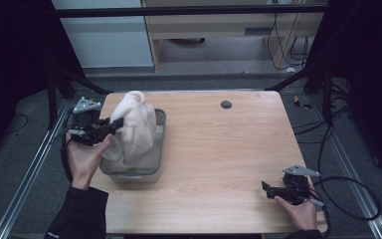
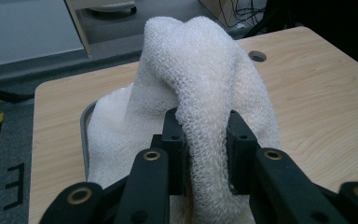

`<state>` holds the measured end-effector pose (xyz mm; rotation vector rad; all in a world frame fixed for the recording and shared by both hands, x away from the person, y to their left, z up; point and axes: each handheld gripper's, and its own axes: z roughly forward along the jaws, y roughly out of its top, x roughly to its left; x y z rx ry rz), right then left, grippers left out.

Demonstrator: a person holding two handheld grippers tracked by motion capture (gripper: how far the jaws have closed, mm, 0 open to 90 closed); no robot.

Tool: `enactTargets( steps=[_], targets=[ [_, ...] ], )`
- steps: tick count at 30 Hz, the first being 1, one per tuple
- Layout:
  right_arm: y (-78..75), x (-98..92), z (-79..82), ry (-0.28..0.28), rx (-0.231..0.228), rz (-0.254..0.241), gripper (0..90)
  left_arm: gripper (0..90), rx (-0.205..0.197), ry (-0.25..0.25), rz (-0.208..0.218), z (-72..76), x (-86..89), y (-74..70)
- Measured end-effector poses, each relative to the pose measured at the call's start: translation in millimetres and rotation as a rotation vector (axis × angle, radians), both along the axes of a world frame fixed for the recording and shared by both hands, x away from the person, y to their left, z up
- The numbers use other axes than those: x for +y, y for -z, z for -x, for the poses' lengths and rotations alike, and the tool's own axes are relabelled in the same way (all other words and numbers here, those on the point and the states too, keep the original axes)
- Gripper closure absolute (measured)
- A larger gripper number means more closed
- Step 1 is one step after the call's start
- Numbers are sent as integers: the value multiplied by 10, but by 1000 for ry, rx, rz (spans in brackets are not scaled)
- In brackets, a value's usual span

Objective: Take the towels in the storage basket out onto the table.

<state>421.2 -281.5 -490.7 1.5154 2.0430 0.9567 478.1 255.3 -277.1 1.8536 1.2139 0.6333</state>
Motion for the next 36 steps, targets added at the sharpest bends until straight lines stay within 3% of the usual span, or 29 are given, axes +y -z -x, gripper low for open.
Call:
enactTargets(
  steps=[23, 36],
  targets=[
    [-1, -6, -4, 0, -3, 0, 50, 734, -50, 24, 27, 76, -14, -401],
    [-7, -9, -1, -2, -4, -4, 50, 734, -66, 63, 23, 120, -160, -583]
  ],
)
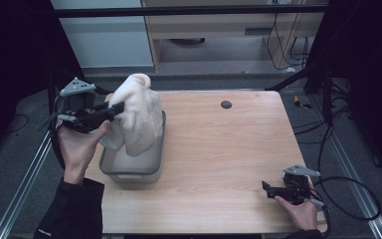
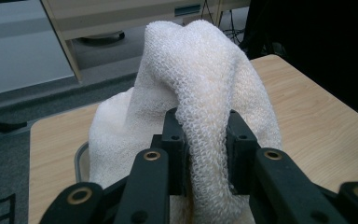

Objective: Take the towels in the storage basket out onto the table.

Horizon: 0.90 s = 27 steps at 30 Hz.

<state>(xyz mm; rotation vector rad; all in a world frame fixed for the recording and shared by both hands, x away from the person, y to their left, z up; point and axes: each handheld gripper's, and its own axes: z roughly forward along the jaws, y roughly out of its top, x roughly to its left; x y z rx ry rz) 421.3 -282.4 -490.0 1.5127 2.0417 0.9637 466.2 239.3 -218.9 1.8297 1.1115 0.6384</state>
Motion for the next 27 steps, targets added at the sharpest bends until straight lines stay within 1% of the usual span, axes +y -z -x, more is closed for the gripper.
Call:
enactTargets(
  steps=[12, 17, 20, 21, 27],
  targets=[
    [-2, 0, 1, 1, 0, -2, 50, 734, -19, 48, 0, 46, -179, -166],
    [-6, -1, 3, 4, 0, -1, 50, 734, -21, 69, 2, 47, -279, -202],
    [-10, -5, 5, 5, -1, 1, 50, 734, -25, 83, -6, 51, -333, -236],
    [-10, -5, 5, 6, -1, 1, 50, 734, -30, 84, -2, 55, -357, -246],
    [-13, -7, 7, 5, -2, 3, 50, 734, -36, 115, -10, 64, -513, -290]
  ],
)
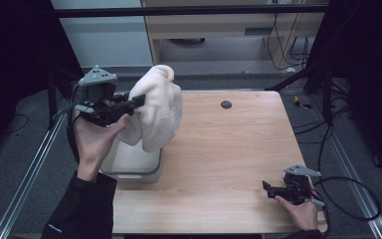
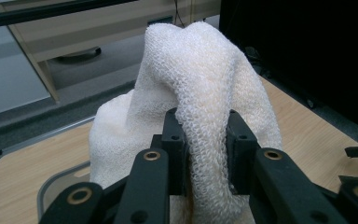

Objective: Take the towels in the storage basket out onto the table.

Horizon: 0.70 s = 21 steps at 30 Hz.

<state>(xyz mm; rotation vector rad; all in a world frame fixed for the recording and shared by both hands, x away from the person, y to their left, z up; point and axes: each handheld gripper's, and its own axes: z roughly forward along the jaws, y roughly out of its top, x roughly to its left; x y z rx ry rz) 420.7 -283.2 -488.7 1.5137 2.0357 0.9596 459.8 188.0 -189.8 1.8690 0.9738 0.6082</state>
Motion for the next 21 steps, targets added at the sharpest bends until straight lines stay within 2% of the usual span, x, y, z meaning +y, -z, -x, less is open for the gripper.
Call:
enactTargets(
  steps=[10, 21],
  targets=[
    [-3, -14, -3, -8, -9, 8, 50, 734, 5, 48, -9, -46, -291, 68],
    [-9, -16, 0, -3, -7, 1, 50, 733, 54, 98, -29, -185, -591, 349]
  ],
)
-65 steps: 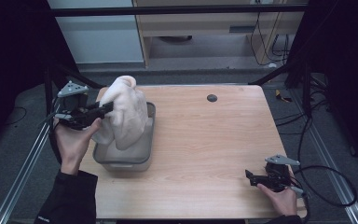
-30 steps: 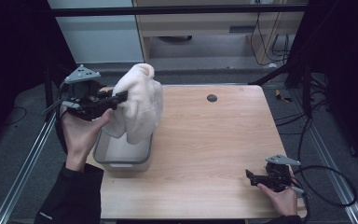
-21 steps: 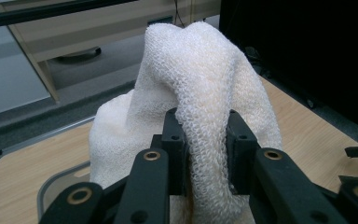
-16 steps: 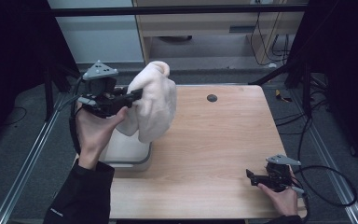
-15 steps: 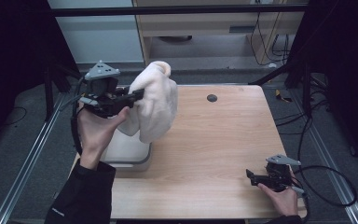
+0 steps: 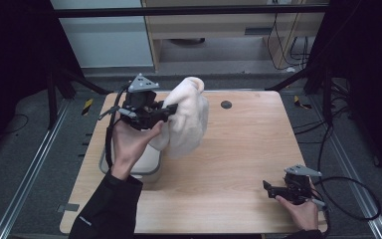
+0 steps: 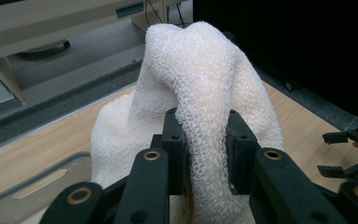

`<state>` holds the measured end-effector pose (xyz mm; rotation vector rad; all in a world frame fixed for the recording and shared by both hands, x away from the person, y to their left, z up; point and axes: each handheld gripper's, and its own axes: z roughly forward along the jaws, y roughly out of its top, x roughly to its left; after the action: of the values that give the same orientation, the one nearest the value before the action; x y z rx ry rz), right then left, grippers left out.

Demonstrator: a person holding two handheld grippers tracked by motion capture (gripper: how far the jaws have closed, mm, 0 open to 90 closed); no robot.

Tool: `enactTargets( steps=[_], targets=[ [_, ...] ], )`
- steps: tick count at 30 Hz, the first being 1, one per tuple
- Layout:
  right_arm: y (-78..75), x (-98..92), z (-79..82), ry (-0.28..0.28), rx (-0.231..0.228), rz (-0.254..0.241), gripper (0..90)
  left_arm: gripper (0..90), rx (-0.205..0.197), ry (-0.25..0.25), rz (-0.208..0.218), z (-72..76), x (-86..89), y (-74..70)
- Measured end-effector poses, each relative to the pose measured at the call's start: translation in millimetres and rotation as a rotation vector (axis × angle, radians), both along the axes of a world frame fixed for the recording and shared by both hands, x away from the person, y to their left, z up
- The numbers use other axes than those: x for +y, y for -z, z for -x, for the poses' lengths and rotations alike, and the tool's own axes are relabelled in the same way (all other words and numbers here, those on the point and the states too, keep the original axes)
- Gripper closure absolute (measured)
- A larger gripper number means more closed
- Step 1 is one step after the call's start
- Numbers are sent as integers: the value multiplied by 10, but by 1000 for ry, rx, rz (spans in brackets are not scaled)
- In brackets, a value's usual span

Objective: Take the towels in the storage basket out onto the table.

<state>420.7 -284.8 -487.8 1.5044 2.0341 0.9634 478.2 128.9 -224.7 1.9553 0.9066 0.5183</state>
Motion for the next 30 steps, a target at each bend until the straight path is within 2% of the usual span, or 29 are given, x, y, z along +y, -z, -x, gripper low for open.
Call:
enactTargets(
  steps=[14, 25, 30],
  targets=[
    [3, 1, -1, 1, 5, 4, 50, 733, 71, 41, -53, -160, -373, 494],
    [11, 1, -1, 1, 1, 17, 49, 730, 129, 87, -62, -237, -736, 977],
    [16, 3, 4, 2, 1, 28, 47, 727, 158, 112, -68, -240, -868, 1139]
  ],
)
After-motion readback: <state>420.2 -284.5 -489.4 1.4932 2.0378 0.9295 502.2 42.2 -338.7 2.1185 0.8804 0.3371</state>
